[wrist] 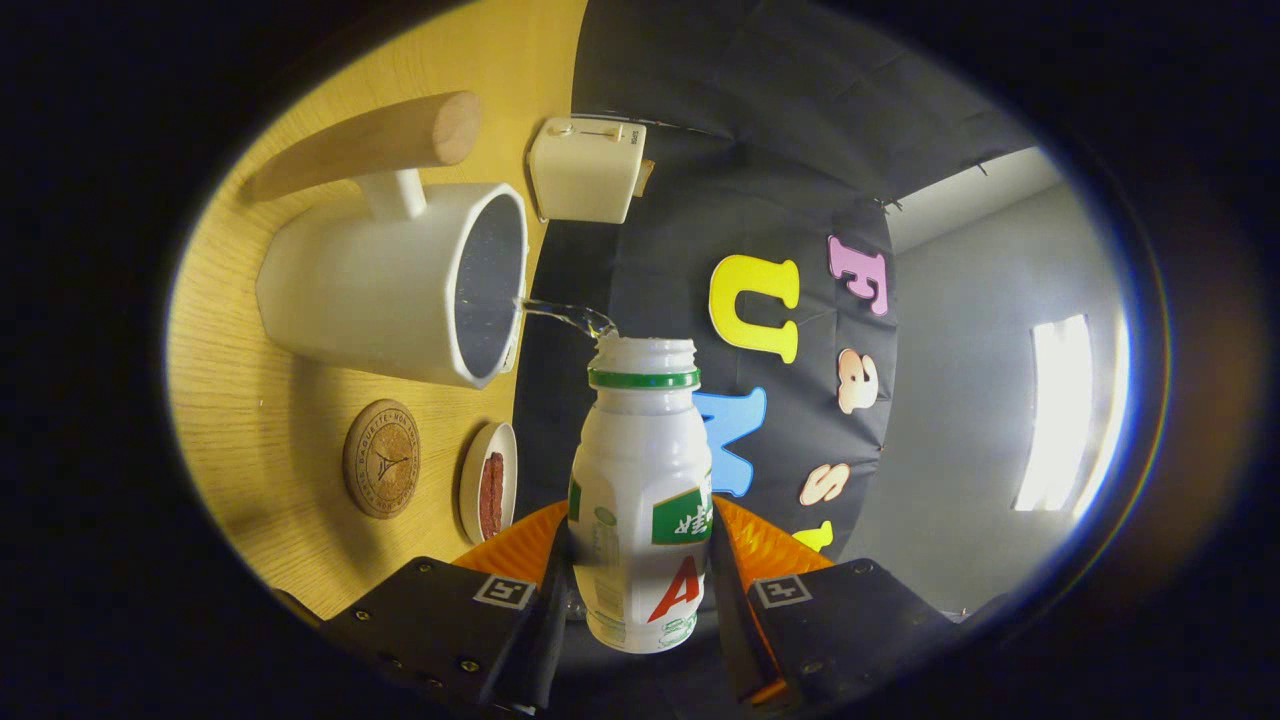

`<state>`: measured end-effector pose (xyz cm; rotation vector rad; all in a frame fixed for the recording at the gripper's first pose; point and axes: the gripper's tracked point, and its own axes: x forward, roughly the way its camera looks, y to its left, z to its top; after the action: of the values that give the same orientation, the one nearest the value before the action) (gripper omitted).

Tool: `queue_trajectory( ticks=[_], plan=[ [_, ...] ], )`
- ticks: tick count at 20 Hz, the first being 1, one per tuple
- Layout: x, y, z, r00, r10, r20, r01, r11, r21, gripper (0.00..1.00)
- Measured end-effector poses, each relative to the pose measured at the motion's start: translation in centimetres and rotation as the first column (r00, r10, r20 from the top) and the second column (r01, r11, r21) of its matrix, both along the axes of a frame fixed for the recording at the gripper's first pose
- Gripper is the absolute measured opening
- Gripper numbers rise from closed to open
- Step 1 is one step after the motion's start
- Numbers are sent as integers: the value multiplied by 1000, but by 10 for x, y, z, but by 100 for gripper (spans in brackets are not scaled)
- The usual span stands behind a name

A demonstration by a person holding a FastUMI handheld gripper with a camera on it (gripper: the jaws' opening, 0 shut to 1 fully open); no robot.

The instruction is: Take the bottle from table, then pour the juice into the cup, finally place the bottle on the coaster

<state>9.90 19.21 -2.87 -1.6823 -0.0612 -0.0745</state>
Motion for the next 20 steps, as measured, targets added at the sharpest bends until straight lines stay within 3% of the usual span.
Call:
queue_trajectory(
  ticks=[20],
  plan=[
    [2,-4,10,1000,11,13,-11,999,-39,65]
  ],
)
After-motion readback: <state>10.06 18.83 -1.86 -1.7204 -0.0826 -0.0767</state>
